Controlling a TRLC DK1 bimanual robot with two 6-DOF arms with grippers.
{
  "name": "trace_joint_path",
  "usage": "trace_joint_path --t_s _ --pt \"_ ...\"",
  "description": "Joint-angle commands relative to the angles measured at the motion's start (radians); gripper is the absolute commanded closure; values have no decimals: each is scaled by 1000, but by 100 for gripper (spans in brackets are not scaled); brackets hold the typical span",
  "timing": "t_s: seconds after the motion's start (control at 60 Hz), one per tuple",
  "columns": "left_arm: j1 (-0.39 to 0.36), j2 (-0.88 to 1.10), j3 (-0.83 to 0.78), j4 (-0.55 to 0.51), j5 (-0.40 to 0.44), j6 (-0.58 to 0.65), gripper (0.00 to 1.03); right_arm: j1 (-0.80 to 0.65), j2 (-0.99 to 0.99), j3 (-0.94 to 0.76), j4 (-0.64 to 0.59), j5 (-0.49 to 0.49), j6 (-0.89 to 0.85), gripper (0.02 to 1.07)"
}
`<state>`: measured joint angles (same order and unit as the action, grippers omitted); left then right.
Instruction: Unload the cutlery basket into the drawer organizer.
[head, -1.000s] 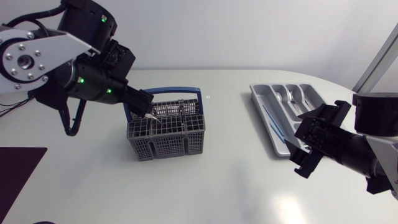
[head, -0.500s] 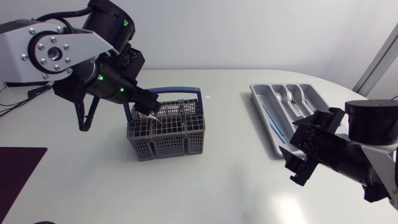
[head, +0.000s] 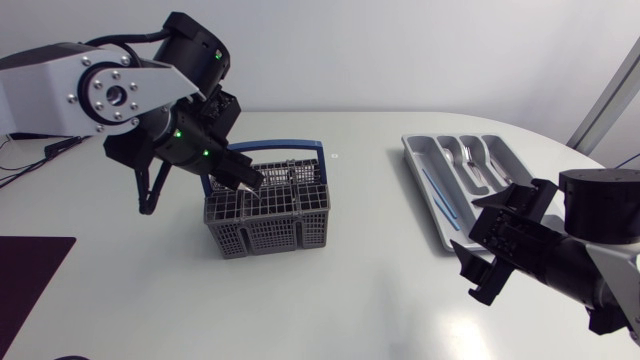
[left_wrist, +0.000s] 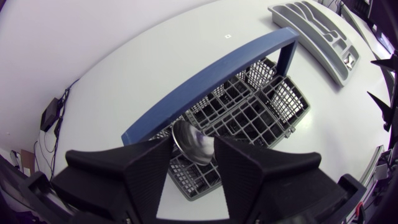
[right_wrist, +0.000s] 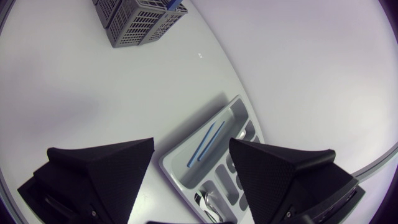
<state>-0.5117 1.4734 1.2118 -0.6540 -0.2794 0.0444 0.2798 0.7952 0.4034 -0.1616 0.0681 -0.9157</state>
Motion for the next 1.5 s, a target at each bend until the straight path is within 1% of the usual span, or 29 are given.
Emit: trace_joint_path --t_s 0.0,0.117,0.367,0.483,0.817,1.017,1.25,1.483 --pt "1 24 17 -9 -12 -26 69 6 -10 -32 -16 1 6 20" --pt "-1 39 23 -7 -15 -23 78 6 -14 -40 -18 1 -5 20" --pt "-19 56 22 4 -29 -21 88 6 -30 -51 -33 1 -15 20" --pt "-27 53 23 7 -30 -20 91 6 -31 -52 -35 1 -17 20" --pt "-60 8 25 7 -66 11 92 7 -30 -55 -35 1 -20 20" --pt "-60 -24 29 7 -90 29 92 12 -30 -55 -35 1 -20 20" --pt "-48 -65 25 7 -98 48 92 22 -21 -51 -32 2 -20 20" --pt "-54 -82 22 5 -99 55 91 45 -10 -46 -29 16 -12 20"
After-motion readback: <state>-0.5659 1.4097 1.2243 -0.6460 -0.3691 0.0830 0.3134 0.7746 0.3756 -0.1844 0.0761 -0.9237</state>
